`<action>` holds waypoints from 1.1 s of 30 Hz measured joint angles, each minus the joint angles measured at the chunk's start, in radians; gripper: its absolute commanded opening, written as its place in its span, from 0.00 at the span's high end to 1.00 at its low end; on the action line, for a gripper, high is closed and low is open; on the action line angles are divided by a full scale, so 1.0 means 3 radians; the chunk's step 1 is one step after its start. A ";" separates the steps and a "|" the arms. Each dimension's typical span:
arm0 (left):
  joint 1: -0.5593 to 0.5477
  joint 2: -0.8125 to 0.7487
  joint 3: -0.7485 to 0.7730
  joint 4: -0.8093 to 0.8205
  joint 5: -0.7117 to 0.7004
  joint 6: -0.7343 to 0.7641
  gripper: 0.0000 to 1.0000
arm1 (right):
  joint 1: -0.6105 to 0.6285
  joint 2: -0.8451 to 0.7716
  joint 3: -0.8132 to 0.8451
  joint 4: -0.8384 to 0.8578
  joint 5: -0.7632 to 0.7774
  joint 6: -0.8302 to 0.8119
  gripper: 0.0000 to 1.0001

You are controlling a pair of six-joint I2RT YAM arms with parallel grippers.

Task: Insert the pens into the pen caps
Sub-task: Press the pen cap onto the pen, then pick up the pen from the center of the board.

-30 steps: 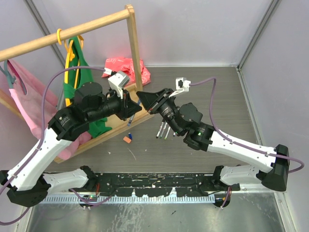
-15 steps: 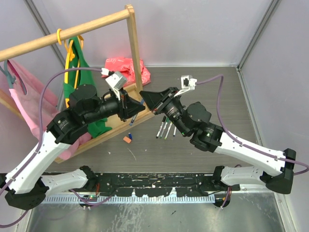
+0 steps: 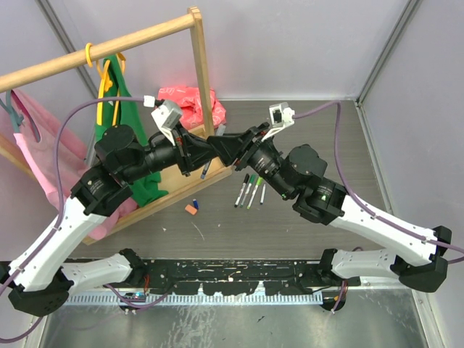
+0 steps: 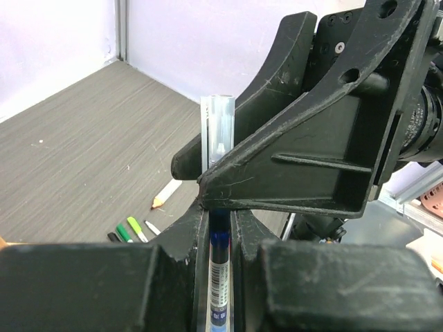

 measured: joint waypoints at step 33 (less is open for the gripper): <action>0.0008 -0.0104 -0.0613 0.0974 -0.0210 -0.0586 1.00 | 0.0000 -0.0595 -0.0973 0.0329 -0.0609 -0.0116 0.56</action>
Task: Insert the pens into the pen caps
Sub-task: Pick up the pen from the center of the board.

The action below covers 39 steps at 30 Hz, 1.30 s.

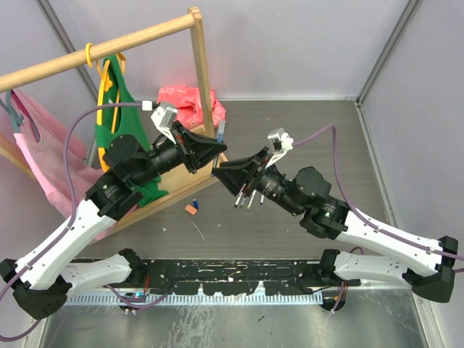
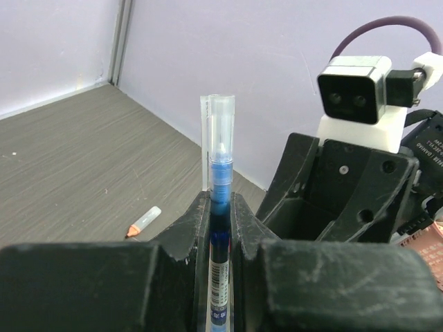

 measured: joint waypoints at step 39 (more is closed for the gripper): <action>-0.0256 0.0249 -0.0168 -0.1146 -0.1092 -0.0137 1.00 | -0.1311 0.0267 -0.0025 -0.2338 0.0785 0.0249 0.49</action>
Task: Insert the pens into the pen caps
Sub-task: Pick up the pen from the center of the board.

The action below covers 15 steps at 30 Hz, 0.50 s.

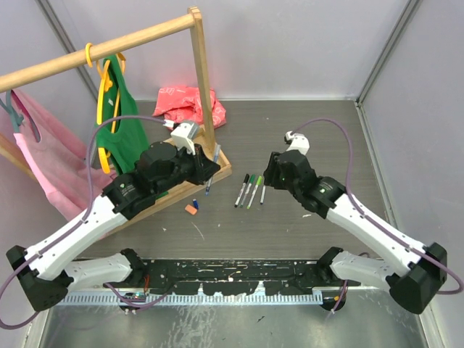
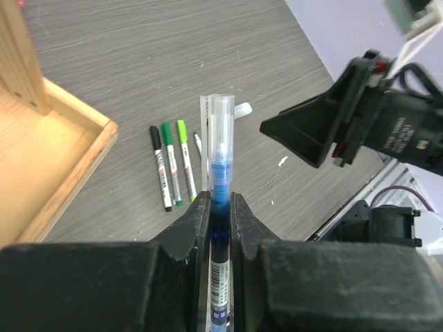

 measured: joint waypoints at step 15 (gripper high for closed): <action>0.0000 -0.0356 -0.0268 -0.0235 -0.0329 0.0075 1.00 | -0.0123 0.1110 -0.0337 0.0203 -0.0188 0.0161 0.56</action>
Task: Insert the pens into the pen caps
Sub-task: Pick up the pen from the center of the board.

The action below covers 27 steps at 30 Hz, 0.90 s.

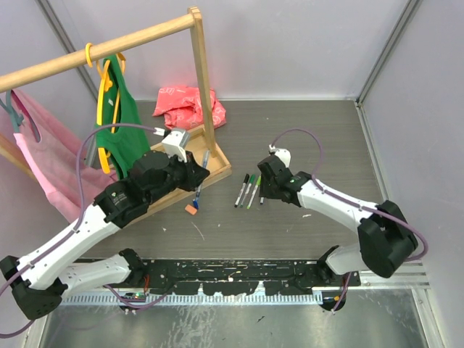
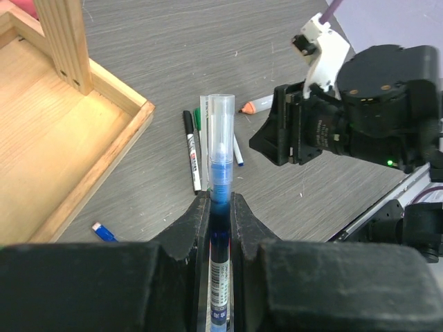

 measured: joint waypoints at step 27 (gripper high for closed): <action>0.0000 -0.0214 -0.0135 -0.0017 -0.0003 -0.0005 1.00 | -0.0022 0.1017 0.0215 0.0355 -0.0023 -0.0037 0.70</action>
